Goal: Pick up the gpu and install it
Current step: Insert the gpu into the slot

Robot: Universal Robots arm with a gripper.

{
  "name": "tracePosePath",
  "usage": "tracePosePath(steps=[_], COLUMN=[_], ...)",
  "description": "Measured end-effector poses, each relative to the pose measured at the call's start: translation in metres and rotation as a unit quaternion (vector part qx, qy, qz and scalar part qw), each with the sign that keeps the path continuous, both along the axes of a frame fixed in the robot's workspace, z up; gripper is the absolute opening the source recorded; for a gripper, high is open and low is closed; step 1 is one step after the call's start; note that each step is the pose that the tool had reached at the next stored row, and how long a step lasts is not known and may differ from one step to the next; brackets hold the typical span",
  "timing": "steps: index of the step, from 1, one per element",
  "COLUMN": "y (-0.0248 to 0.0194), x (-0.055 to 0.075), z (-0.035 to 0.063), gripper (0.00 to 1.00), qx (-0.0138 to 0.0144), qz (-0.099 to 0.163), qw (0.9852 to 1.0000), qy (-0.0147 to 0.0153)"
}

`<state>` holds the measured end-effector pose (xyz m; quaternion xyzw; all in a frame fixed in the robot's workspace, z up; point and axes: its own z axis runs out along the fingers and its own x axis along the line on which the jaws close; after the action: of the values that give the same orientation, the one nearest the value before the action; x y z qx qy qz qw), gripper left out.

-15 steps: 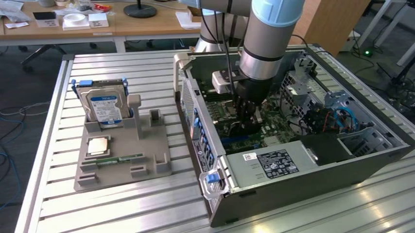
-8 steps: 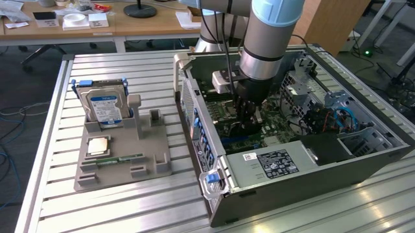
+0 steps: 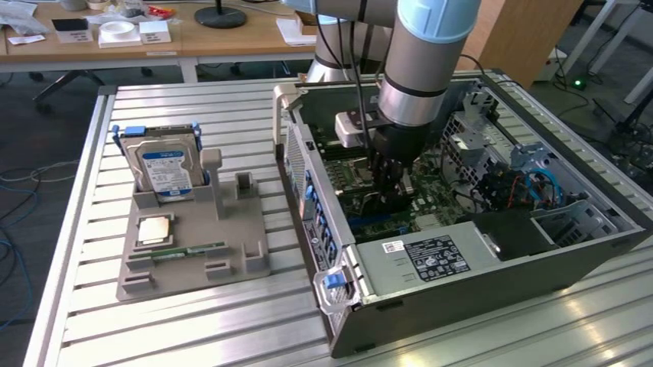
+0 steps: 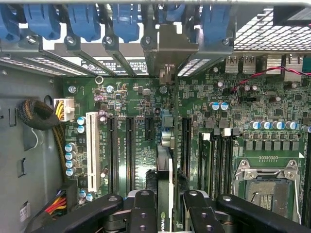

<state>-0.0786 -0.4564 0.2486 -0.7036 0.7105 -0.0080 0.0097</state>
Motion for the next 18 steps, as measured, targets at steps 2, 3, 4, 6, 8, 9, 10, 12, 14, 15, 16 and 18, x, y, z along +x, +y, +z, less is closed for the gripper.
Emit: tracePosePath(steps=[2,3,4,6,8,9,10,12,14,15,16,18], y=[0.0000,0.0000,0.0000,0.0000,0.0001,0.0001,0.0001,-0.0002,-0.0006,-0.0006,-0.0006,-0.0007], x=[0.0000,0.0001,0.0001,-0.0002,-0.0007,-0.0007,-0.0008,-0.0010,-0.0012,-0.0013,-0.0015,-0.0018], z=[0.0000,0.0000,0.0000,-0.0005,-0.0006,-0.0006,-0.0006,-0.0005,-0.0005,-0.0005,-0.0005,-0.0005], gripper=[0.26,0.26,0.26,0.26,0.26,0.26,0.26,0.26,0.26,0.26,0.26,0.26], qx=[0.0000,0.0000,0.0000,0.0000,0.0001,0.0001,0.0001,0.0000,0.0000,0.0000,0.0001,0.0000], qz=[0.000,0.000,0.000,0.000,0.000,0.000,0.000,0.000,0.000,0.000,0.000,0.000], qw=[1.0000,1.0000,1.0000,1.0000,1.0000,1.0000,1.0000,1.0000,1.0000,1.0000,1.0000,1.0000], qy=[0.0000,0.0000,0.0000,-0.0011,-0.0023,-0.0025,-0.0026,-0.0027,-0.0029,-0.0031,-0.0033,-0.0037])
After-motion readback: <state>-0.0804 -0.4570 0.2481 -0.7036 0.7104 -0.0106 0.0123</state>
